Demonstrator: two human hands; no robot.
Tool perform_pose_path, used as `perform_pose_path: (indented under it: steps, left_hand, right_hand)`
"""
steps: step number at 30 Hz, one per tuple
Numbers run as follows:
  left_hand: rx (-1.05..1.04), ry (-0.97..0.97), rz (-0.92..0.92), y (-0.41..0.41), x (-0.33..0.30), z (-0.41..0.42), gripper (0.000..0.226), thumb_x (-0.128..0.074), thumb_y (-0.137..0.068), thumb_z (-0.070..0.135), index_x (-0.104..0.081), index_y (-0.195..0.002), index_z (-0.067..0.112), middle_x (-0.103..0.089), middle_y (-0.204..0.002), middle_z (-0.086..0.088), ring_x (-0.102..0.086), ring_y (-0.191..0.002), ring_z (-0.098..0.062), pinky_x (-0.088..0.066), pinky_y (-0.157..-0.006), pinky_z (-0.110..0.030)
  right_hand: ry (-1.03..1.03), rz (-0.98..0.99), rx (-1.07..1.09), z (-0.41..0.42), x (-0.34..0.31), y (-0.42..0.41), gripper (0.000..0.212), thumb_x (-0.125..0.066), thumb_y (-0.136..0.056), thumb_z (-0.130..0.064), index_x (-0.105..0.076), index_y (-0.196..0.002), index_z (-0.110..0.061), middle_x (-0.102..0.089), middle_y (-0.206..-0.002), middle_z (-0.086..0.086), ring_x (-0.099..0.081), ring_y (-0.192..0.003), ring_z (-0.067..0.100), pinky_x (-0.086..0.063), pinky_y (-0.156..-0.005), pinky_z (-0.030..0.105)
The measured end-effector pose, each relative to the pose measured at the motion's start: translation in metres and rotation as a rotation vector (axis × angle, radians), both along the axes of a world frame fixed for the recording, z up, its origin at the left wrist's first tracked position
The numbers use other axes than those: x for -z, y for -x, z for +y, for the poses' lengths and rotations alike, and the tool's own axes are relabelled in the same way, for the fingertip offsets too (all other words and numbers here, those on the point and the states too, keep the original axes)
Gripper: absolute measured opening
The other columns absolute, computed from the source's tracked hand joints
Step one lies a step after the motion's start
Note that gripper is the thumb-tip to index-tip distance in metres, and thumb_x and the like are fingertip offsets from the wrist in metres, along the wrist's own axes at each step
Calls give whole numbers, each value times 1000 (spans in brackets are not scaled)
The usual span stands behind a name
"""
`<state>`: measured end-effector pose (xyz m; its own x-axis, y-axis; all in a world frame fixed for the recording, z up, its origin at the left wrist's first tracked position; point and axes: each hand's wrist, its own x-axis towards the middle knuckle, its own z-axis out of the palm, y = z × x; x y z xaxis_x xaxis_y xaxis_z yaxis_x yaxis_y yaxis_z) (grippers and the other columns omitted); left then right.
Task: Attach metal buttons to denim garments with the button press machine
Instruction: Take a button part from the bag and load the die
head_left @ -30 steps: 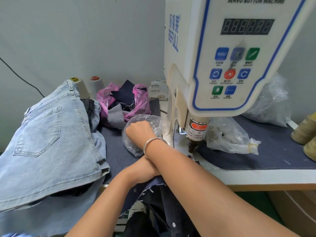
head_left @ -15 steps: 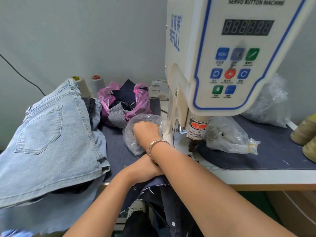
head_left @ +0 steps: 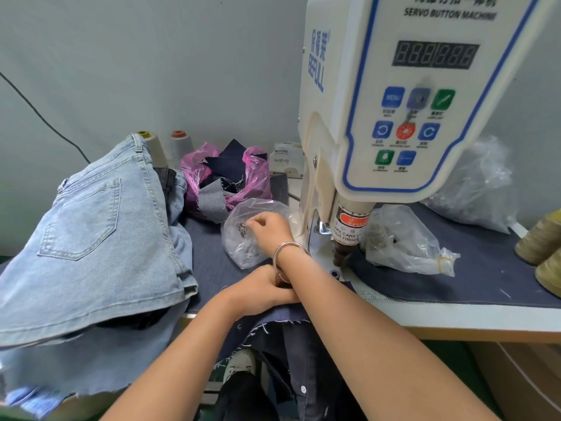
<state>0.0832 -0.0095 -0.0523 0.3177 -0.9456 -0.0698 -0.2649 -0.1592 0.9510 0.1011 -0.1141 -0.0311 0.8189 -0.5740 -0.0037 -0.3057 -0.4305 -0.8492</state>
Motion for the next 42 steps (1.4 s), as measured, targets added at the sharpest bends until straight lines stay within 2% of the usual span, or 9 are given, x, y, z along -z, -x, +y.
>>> perform_pose_path:
  steps: [4, 7, 10, 12, 14, 23, 27, 37, 42]
  left_hand:
    - [6, -20, -30, 1, -3, 2, 17, -68, -85, 7, -72, -90, 23, -75, -92, 8, -67, -91, -2, -50, -81, -19]
    - [-38, 4, -76, 3, -6, 3, 18, -70, -79, 18, -62, -90, 31, -69, -86, 15, -62, -84, 8, -54, -80, -25]
    - [22, 12, -120, 4, -7, 2, 12, -63, -78, 30, -65, -89, 34, -68, -85, 20, -60, -85, 9, -48, -73, -16]
    - [47, -17, -76, 0, -3, 0, 15, -67, -85, 22, -69, -89, 8, -67, -82, -2, -57, -80, -7, -46, -73, -28]
    - [43, -49, -43, -4, 0, 1, 35, -69, -87, 21, -55, -78, -10, -46, -70, -11, -42, -69, -16, -34, -66, -33]
    - [11, -109, -8, 0, -2, 2, 41, -68, -89, 20, -48, -76, -13, -41, -72, -7, -37, -70, -18, -30, -66, -30]
    - [9, -123, -12, 1, -4, 2, 41, -68, -89, 21, -47, -75, -12, -39, -70, -8, -37, -68, -16, -30, -62, -28]
    - [14, -116, 40, -2, -1, 2, 42, -69, -88, 22, -49, -78, -13, -43, -73, -8, -40, -71, -18, -31, -69, -32]
    - [17, -112, 31, -1, -2, 3, 54, -70, -77, 36, -48, -77, -13, -42, -75, -8, -38, -73, -19, -30, -70, -33]
  right_hand:
    - [-292, -197, 15, 12, -16, 20, 16, -61, -92, -15, -70, -98, -4, -67, -90, 2, -58, -87, 12, -46, -83, 25]
    - [-213, -347, -75, 33, -29, 67, 9, -63, -90, -14, -69, -92, -9, -66, -90, 1, -59, -86, 8, -46, -83, 19]
    - [-66, -420, -144, 42, -32, 135, 12, -64, -84, -23, -65, -78, -33, -64, -80, -13, -61, -79, 0, -45, -76, 12]
    - [33, -403, -109, 31, -31, 172, 22, -67, -83, -21, -62, -73, -40, -65, -78, -16, -62, -77, 1, -44, -71, 8]
    - [66, -361, -14, 9, -23, 193, 28, -70, -84, -12, -65, -72, -37, -66, -78, -14, -63, -75, 3, -46, -69, 9]
    - [456, -192, 37, -33, -11, 186, 5, -71, -84, -13, -69, -80, -15, -54, -71, -19, -55, -68, -2, -39, -67, 6]
    - [565, -156, 24, -32, -13, 182, 8, -71, -84, -15, -66, -79, -11, -56, -74, -8, -56, -66, 11, -41, -64, 14]
    - [681, -128, -1, -31, -20, 186, 9, -72, -83, -18, -67, -81, -11, -47, -70, -12, -47, -60, 6, -34, -59, 10]
    - [650, -152, -18, -29, -14, 190, 6, -70, -84, -13, -73, -89, -11, -61, -78, -2, -57, -64, 12, -45, -63, 21]
